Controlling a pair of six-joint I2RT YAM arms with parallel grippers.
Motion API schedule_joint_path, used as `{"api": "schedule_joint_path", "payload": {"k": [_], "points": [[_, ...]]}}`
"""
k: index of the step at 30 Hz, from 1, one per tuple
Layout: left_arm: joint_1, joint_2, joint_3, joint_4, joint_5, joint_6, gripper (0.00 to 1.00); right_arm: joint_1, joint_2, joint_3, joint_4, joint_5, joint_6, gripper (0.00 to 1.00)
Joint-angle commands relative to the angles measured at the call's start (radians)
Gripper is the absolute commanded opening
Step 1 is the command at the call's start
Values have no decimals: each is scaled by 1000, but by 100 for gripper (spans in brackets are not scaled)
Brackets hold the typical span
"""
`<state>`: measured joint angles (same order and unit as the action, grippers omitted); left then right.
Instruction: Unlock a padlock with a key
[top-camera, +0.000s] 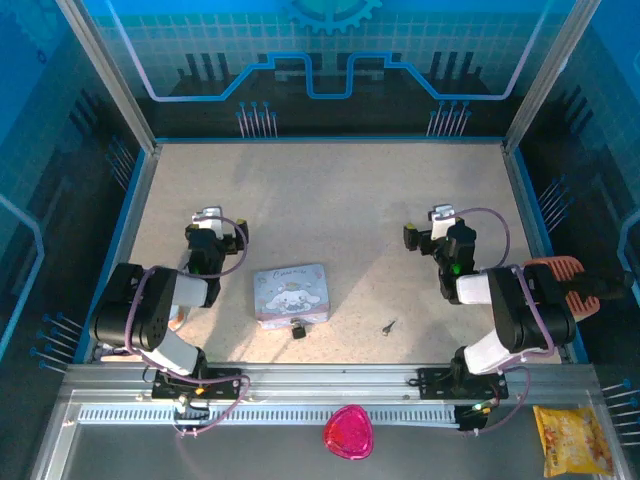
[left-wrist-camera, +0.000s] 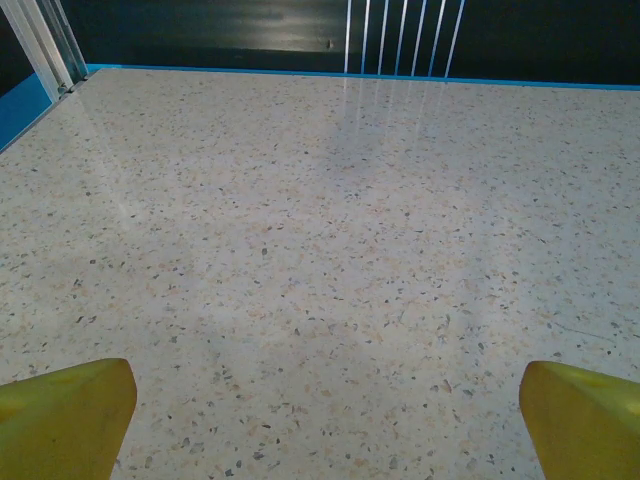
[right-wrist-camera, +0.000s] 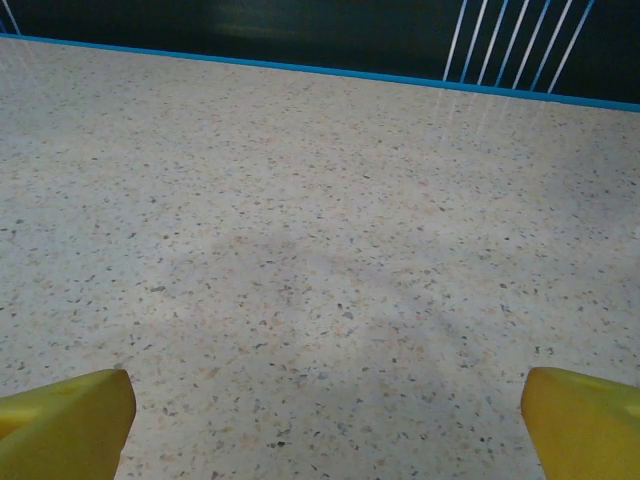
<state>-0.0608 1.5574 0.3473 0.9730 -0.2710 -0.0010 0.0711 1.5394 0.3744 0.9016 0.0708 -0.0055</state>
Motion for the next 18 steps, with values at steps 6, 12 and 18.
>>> {"api": "schedule_joint_path", "payload": {"k": [6,12,18], "points": [[9,2,16,0,18,1,99,-8,5,24,-3,-37,-13,100],[9,1,16,0,18,1,99,-28,4,25,-8,-71,-3,99],[9,1,16,-2,19,-1,99,-28,4,26,-9,-70,-2,100]]}}
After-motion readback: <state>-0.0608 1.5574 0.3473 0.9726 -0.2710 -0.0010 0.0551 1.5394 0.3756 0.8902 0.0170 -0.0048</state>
